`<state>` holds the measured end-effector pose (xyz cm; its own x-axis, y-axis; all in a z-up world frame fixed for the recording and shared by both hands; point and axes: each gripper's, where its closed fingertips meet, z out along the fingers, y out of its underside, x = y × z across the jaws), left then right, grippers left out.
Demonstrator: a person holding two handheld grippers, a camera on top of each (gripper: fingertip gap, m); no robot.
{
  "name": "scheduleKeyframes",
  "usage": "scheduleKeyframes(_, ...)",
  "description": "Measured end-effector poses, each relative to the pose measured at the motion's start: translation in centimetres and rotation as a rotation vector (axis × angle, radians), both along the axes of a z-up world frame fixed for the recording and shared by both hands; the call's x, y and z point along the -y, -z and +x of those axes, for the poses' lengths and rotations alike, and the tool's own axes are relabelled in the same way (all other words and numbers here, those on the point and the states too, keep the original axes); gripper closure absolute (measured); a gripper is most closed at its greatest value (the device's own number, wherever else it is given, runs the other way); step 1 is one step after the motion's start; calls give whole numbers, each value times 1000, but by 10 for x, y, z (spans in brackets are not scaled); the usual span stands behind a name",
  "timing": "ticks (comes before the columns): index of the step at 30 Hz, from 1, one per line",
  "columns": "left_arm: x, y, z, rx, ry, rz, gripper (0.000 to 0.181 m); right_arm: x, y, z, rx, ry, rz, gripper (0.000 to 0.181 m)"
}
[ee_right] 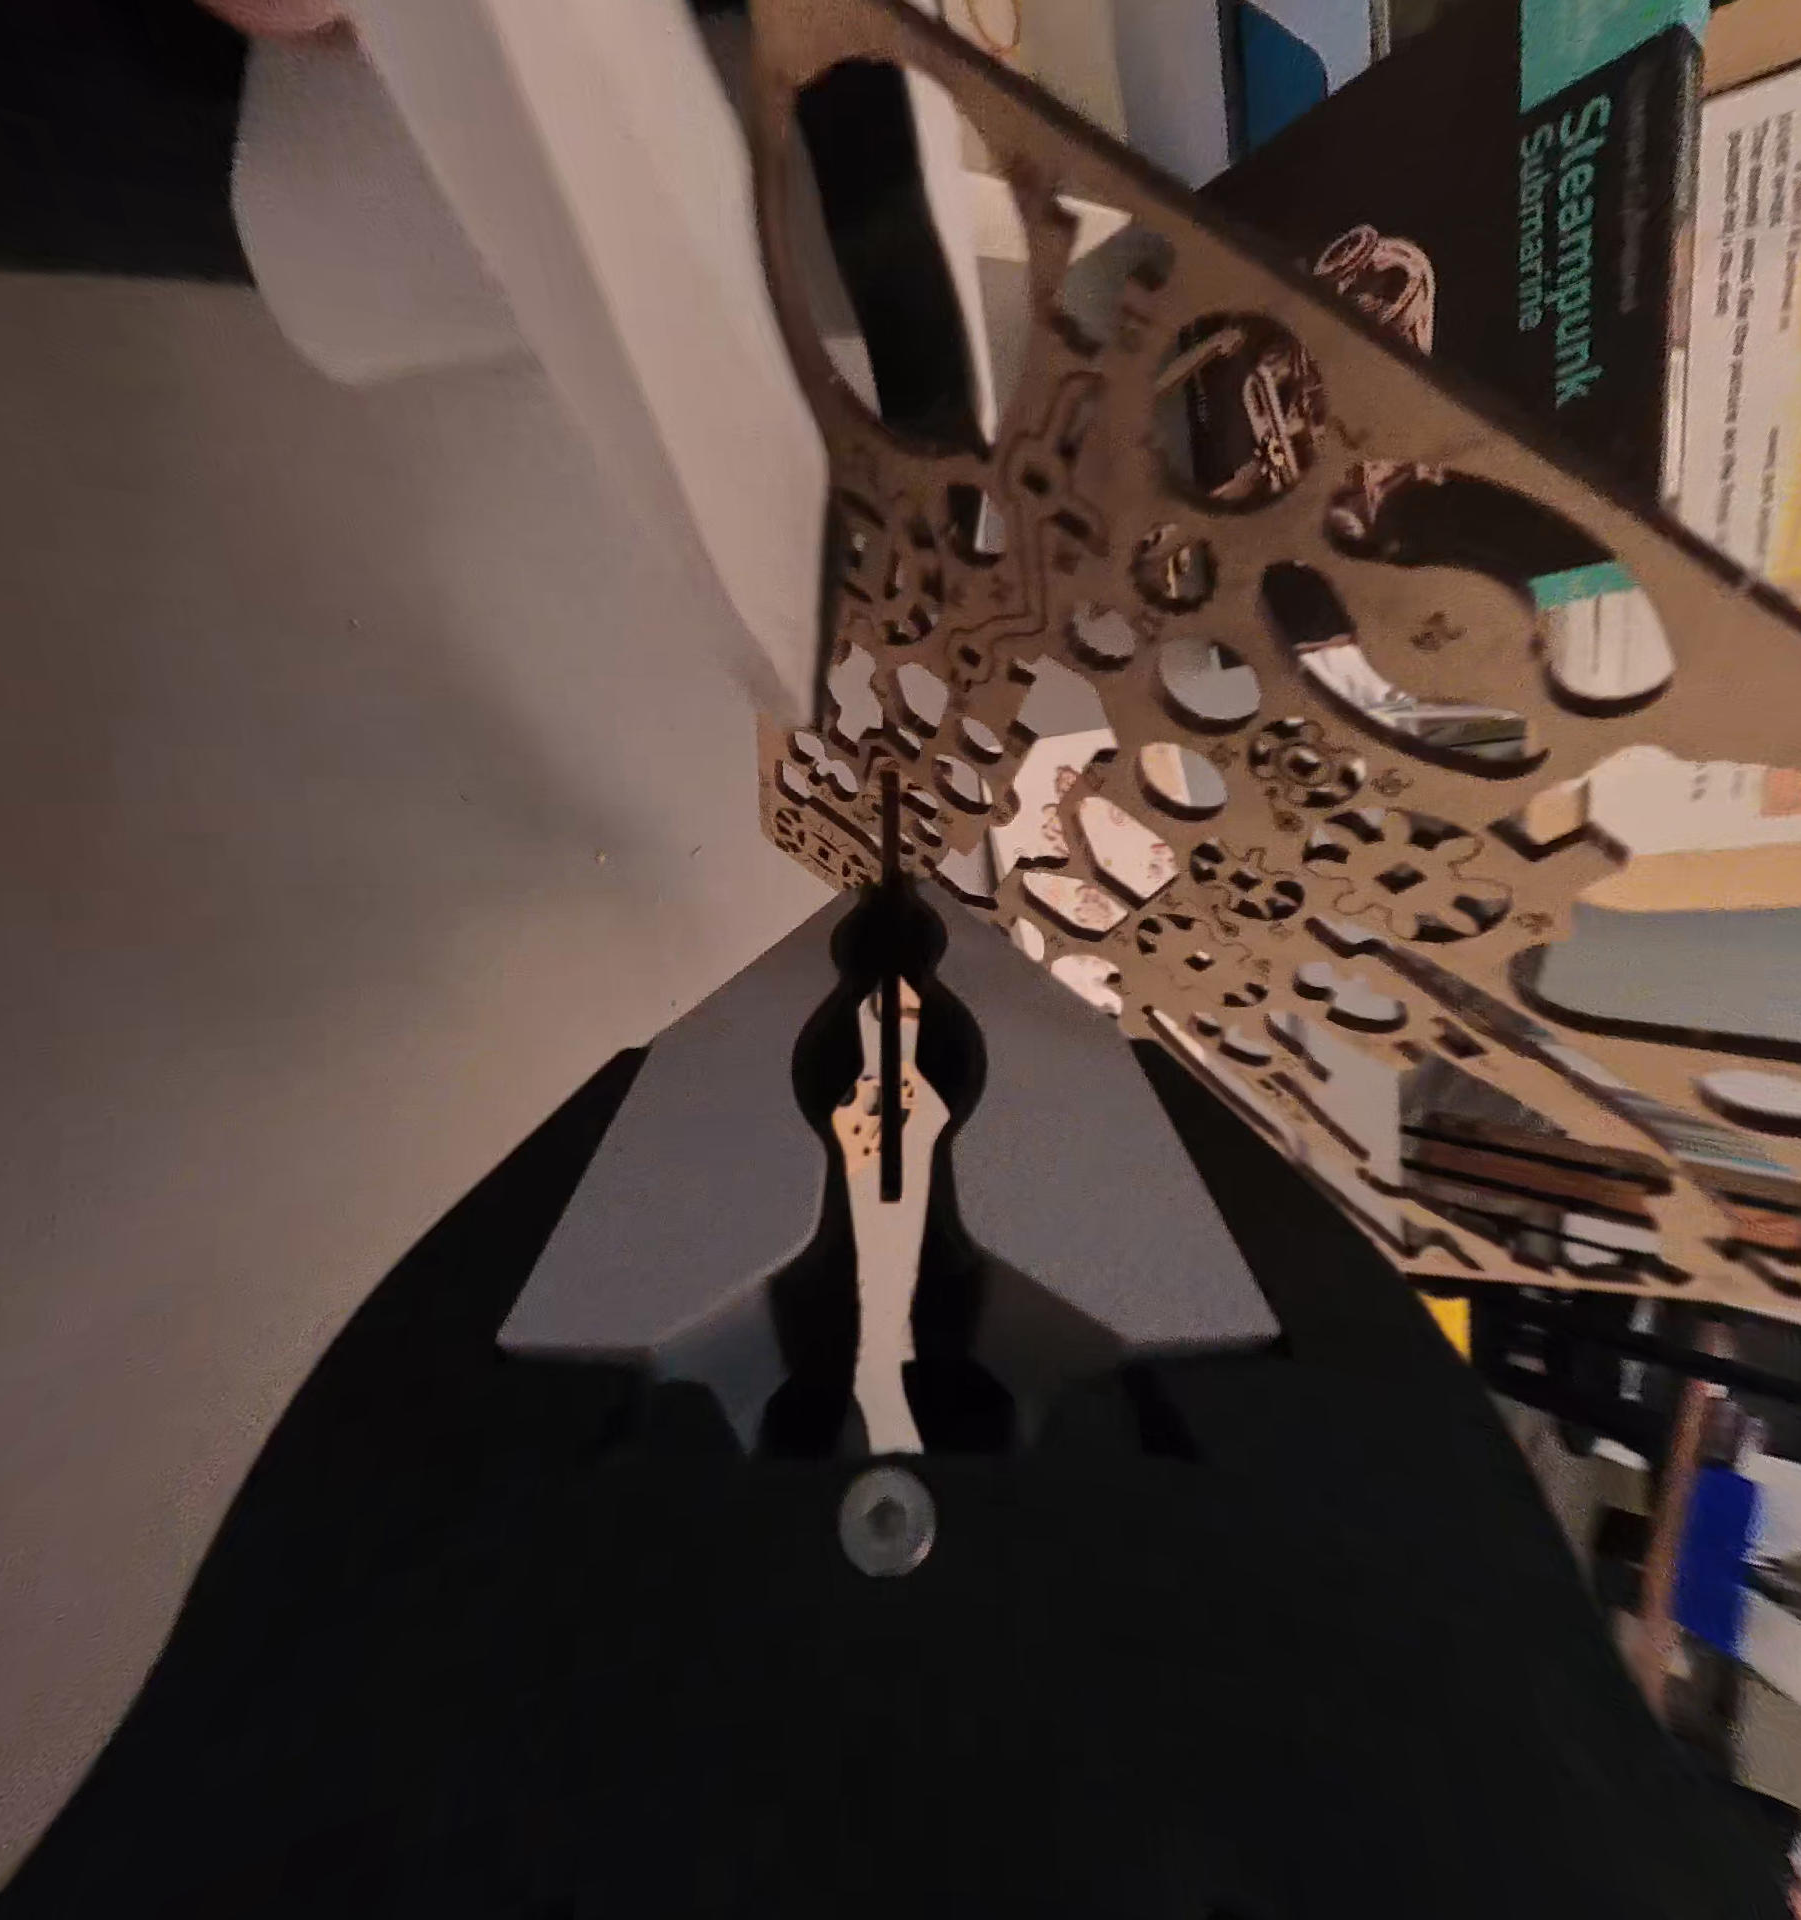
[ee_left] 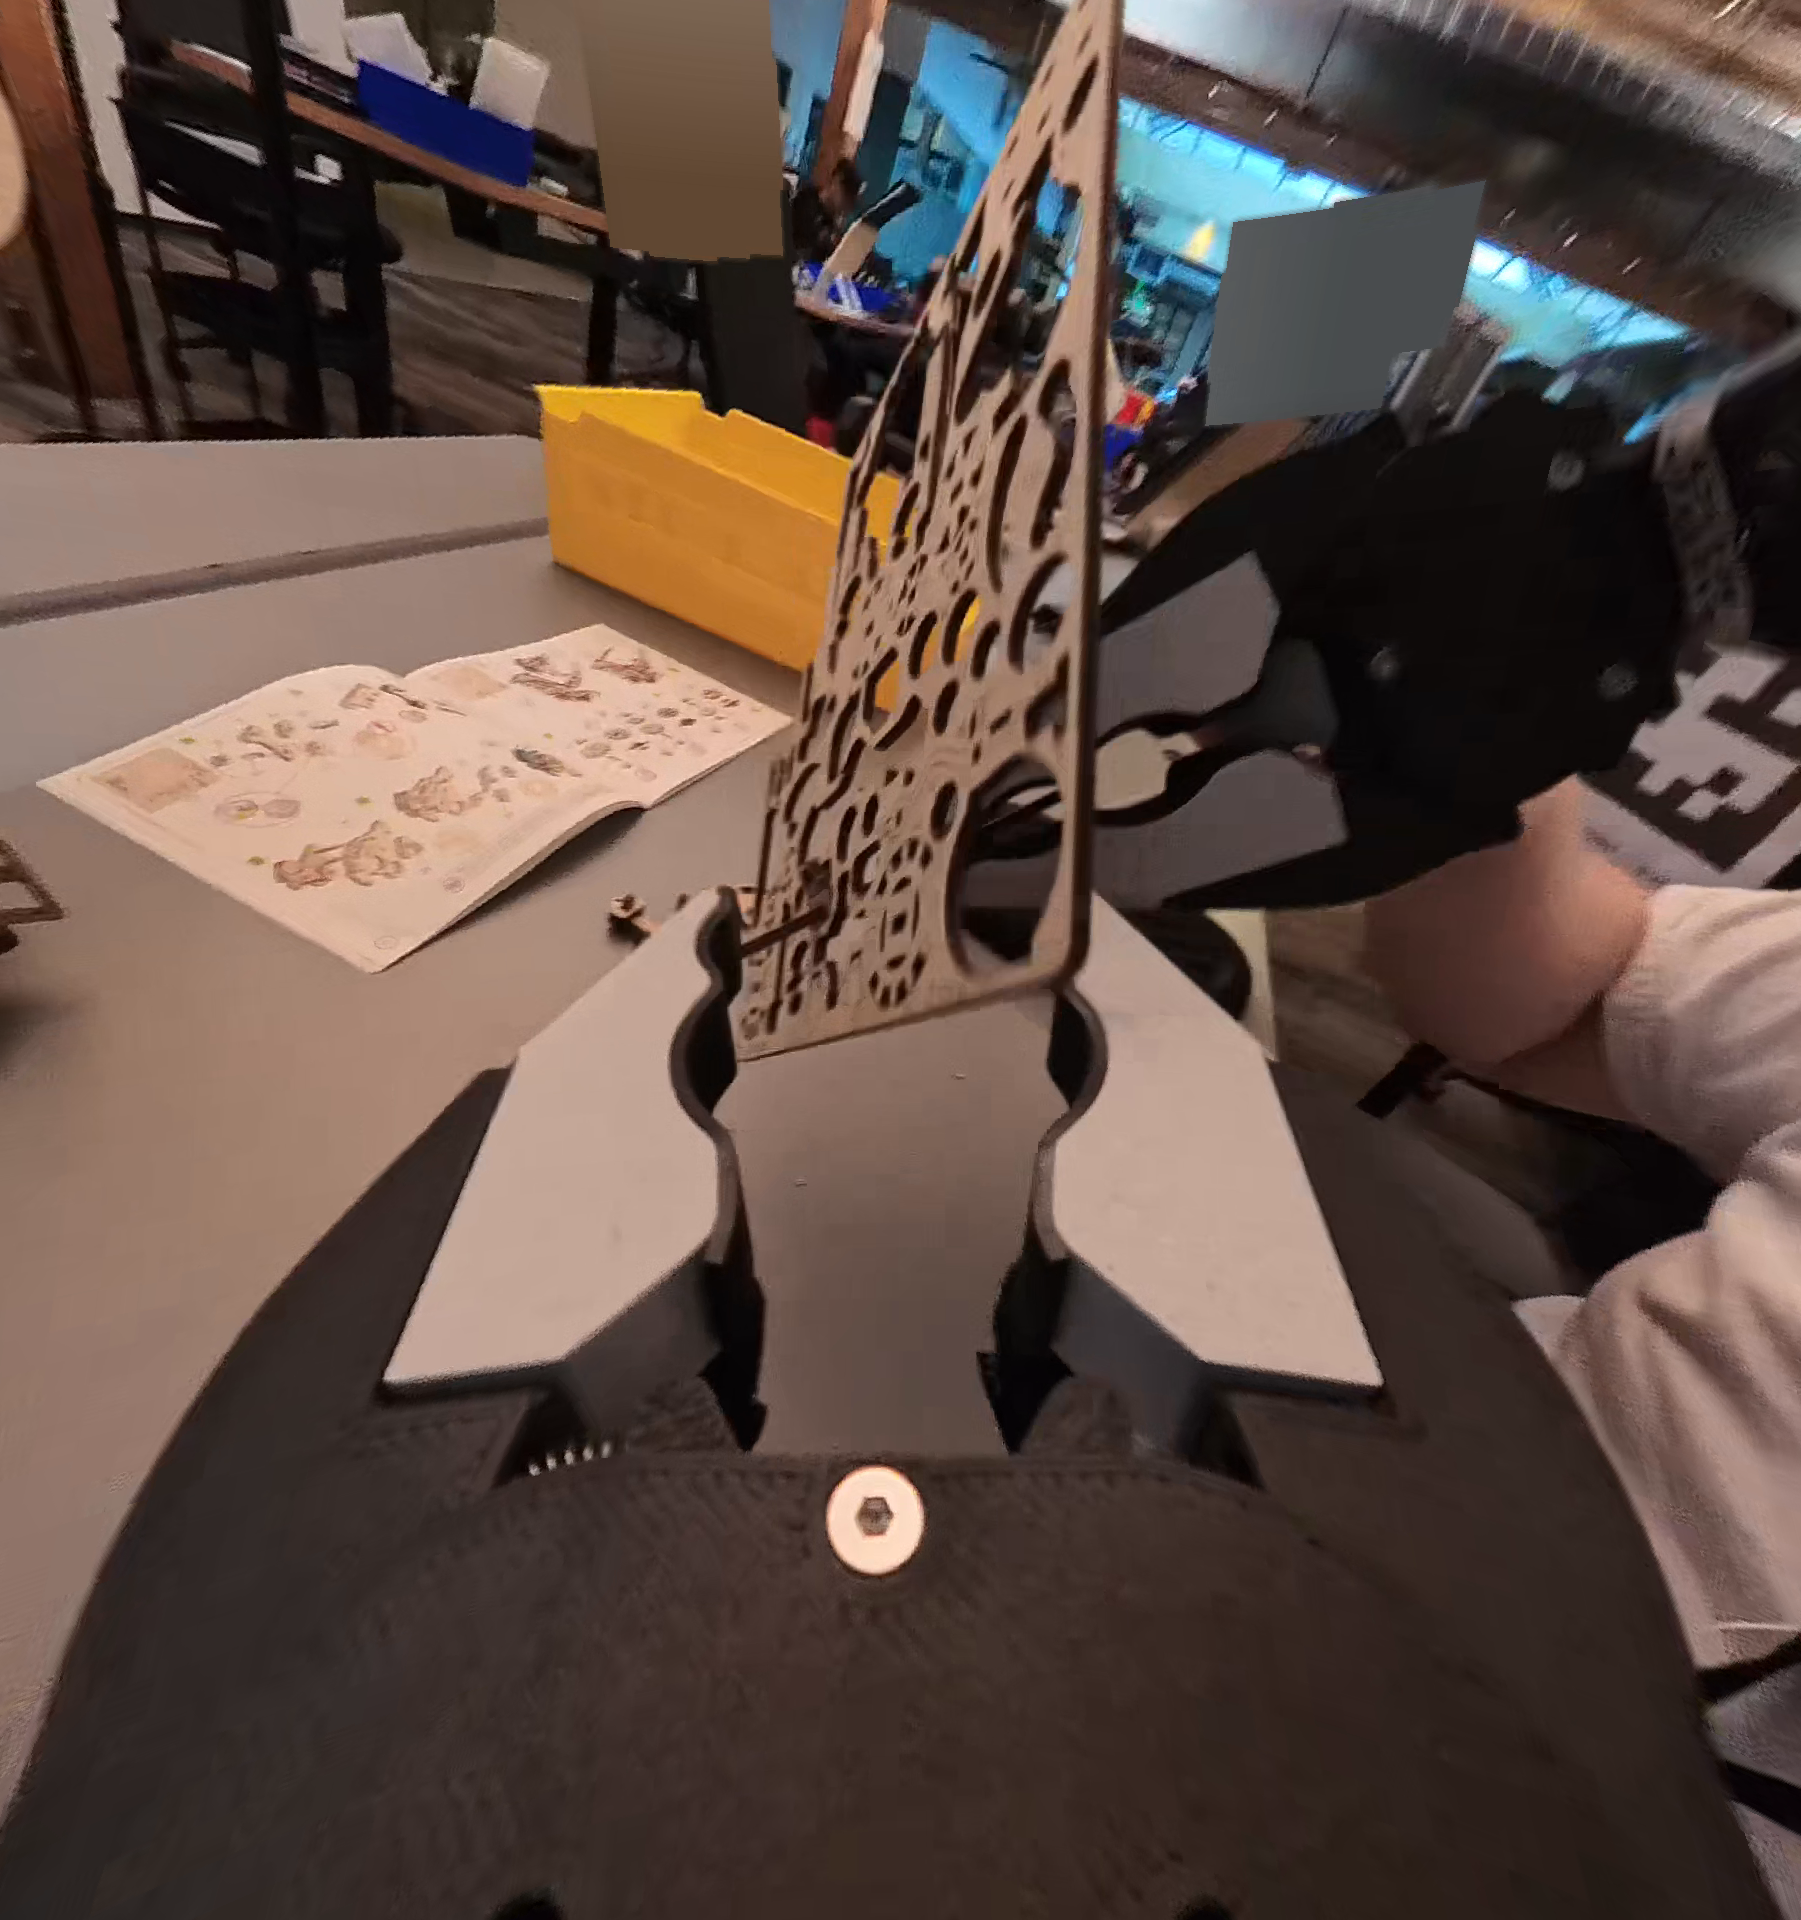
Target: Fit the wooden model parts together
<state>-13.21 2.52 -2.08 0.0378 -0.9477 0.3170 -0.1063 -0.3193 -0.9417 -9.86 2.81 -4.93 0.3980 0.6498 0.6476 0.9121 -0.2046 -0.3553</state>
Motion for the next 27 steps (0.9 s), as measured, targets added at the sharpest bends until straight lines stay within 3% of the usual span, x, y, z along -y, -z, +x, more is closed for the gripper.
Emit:
scheduleKeyframes(1, 0, 0, 0, 5, 4, -24, 128, -2, 0, -4, 30, -15, 21, 181)
scheduleKeyframes(6, -9, 6, -6, 9, -6, -83, 170, -2, 7, -18, 77, -69, 56, 180)
scheduleKeyframes(9, -17, 4, -11, 47, -35, -139, 178, -3, 3, -21, -6, -66, 100, 179)
scheduleKeyframes(20, -18, -9, -18, 135, -23, -189, 178, 0, -14, -32, -245, -106, 289, 181)
scheduleKeyframes(23, -18, -5, -16, 110, -26, -174, 179, 0, -10, -31, -262, -108, 255, 181)
scheduleKeyframes(27, -12, 2, -12, 24, -27, -45, 180, 4, -3, -28, -306, -103, 40, 181)
